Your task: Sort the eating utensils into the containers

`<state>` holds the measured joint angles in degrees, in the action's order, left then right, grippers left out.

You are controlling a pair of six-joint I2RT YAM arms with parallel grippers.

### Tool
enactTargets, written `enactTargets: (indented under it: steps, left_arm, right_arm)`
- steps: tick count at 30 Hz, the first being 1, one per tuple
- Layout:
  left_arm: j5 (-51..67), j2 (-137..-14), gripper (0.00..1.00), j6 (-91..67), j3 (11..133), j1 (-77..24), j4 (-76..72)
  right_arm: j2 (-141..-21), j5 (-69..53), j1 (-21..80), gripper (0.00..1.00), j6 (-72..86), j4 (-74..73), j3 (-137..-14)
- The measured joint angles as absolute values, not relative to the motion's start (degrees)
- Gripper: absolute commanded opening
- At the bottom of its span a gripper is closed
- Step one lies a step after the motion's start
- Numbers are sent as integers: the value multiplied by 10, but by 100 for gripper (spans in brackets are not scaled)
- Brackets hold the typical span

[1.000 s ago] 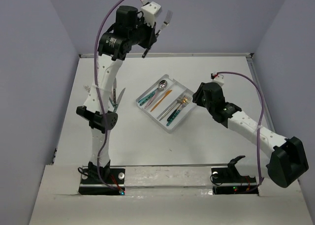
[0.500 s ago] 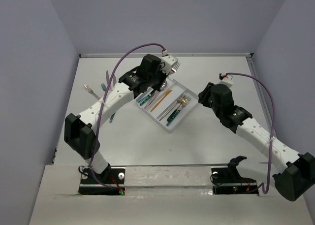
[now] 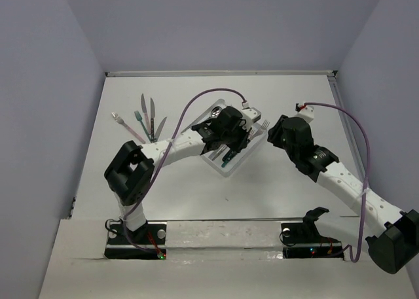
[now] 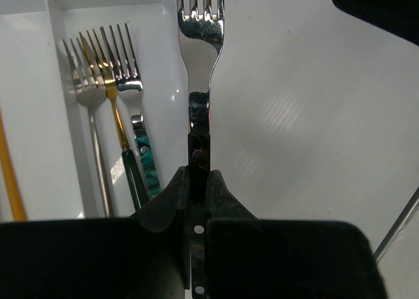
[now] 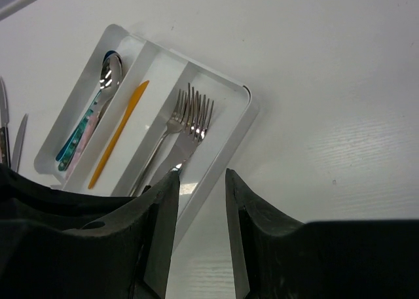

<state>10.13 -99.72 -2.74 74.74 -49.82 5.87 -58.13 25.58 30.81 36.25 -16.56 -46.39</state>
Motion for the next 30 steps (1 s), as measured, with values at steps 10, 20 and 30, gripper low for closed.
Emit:
enactTargets:
  steps: [10, 20, 30]
  left_arm:
    - [109, -1058, 3, -62, 748, -501, 39]
    - [63, -1062, 6, -97, 759, -496, 50]
    - [40, -1085, 32, -111, 794, -493, 65]
  right_arm:
    - [-581, 262, 308, 40, 364, -176, -460]
    - [-575, 263, 308, 40, 362, -178, -460]
    - [-550, 269, 308, 41, 355, -180, -460]
